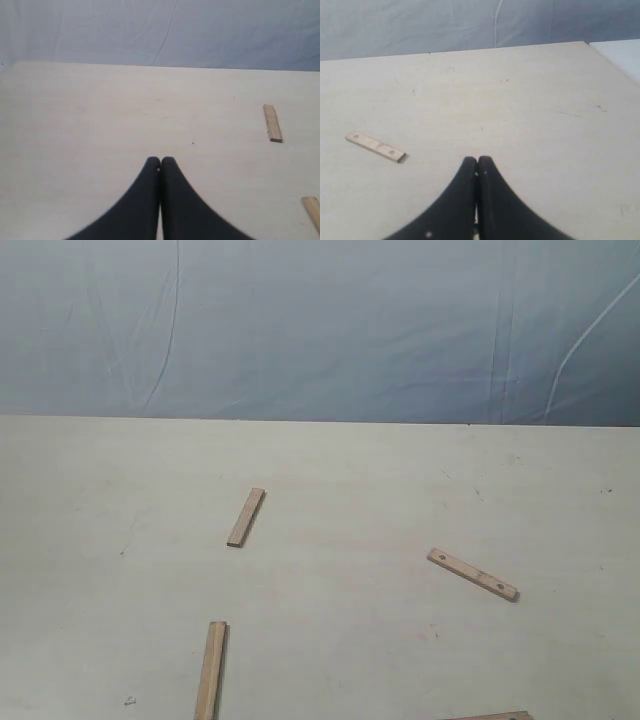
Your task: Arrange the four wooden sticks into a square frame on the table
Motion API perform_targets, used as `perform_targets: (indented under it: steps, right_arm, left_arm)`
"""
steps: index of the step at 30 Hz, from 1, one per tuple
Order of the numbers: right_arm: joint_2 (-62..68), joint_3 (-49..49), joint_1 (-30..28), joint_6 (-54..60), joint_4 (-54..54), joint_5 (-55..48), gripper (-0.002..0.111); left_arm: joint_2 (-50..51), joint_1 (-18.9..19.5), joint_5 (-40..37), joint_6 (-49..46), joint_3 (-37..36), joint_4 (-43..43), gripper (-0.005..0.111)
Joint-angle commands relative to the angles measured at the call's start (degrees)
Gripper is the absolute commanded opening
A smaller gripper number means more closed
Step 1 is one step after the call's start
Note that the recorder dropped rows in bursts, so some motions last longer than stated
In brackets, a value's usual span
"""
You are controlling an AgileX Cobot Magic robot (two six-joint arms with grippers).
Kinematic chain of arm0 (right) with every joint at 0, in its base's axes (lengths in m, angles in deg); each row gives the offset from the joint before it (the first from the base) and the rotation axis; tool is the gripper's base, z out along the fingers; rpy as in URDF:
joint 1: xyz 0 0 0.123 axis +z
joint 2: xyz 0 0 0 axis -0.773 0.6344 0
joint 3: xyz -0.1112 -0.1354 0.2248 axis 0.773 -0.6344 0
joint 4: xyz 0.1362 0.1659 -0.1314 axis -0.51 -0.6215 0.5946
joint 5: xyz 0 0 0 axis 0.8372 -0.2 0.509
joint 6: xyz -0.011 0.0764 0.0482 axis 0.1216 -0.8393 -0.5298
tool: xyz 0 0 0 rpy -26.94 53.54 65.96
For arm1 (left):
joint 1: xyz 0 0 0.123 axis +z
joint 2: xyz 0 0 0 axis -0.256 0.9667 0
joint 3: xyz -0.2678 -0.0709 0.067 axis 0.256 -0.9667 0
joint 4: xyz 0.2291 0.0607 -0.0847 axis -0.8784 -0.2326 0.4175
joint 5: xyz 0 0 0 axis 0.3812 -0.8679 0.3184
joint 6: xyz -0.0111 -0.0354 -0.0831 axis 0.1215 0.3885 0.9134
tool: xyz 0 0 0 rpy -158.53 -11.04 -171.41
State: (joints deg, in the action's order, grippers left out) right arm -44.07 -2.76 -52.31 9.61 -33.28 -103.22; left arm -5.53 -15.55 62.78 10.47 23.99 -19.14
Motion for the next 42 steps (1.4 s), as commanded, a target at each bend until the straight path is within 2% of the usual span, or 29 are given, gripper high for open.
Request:
perform_targets:
  steps: [1,4,9,11,13,14,15,18,20,26,29,32,37,42]
  right_arm:
    - [-0.21,-0.04,-0.29,0.07,-0.09,0.7,-0.001]
    - [-0.21,-0.04,-0.29,0.07,-0.14,0.6,-0.001]
    - [-0.21,-0.04,-0.29,0.07,-0.14,0.6,-0.001]
    - [-0.21,-0.04,-0.29,0.07,-0.14,0.6,-0.001]
    - [-0.21,-0.04,-0.29,0.07,-0.14,0.6,-0.001]
    - [-0.21,-0.04,-0.29,0.07,-0.14,0.6,-0.001]
    - [-0.21,-0.04,-0.29,0.07,-0.14,0.6,-0.001]
    - [-0.21,-0.04,-0.29,0.07,-0.14,0.6,-0.001]
    - [-0.21,-0.04,-0.29,0.07,-0.14,0.6,-0.001]
    - [-0.21,-0.04,-0.29,0.07,-0.14,0.76,-0.001]
    - [-0.21,-0.04,-0.29,0.07,-0.14,0.76,-0.001]
    - [-0.21,-0.04,-0.29,0.07,-0.14,0.76,-0.001]
    - [-0.21,-0.04,-0.29,0.07,-0.14,0.76,-0.001]
    - [-0.21,-0.04,-0.29,0.07,-0.14,0.76,-0.001]
  left_arm:
    - [-0.28,0.18,5.21,0.0,-0.12,-2.56,0.0]
    - [-0.28,0.18,13.12,0.0,-0.12,-0.56,0.0]
    - [-0.28,0.18,32.67,2.12,-0.12,6.95,0.0]
    - [-0.28,0.18,39.94,13.65,-0.12,8.27,0.0]
    - [-0.28,0.18,43.63,33.44,-0.12,4.61,0.0]
    - [-0.28,0.18,44.36,37.75,-0.12,2.31,0.0]
    - [-0.28,0.18,48.23,42.86,-0.12,0.58,0.0]
    - [-0.28,0.18,60.76,42.22,0.43,0.44,0.0]
    - [1.3,0.18,62.69,40.89,3.63,0.6,0.0]
    - [13.48,0.18,62.55,39.86,17.93,-3.6,0.0]
    - [22.22,0.18,59.3,39.86,26.42,-11.7,0.0]
    - [30.72,0.18,50.4,40.42,34.82,-25.53,0.0]
    - [45.15,-1.51,29.66,50.85,46.18,-43.26,0.0]
    - [57.57,-9.63,11.76,51.4,51.91,-55.19,0.0]
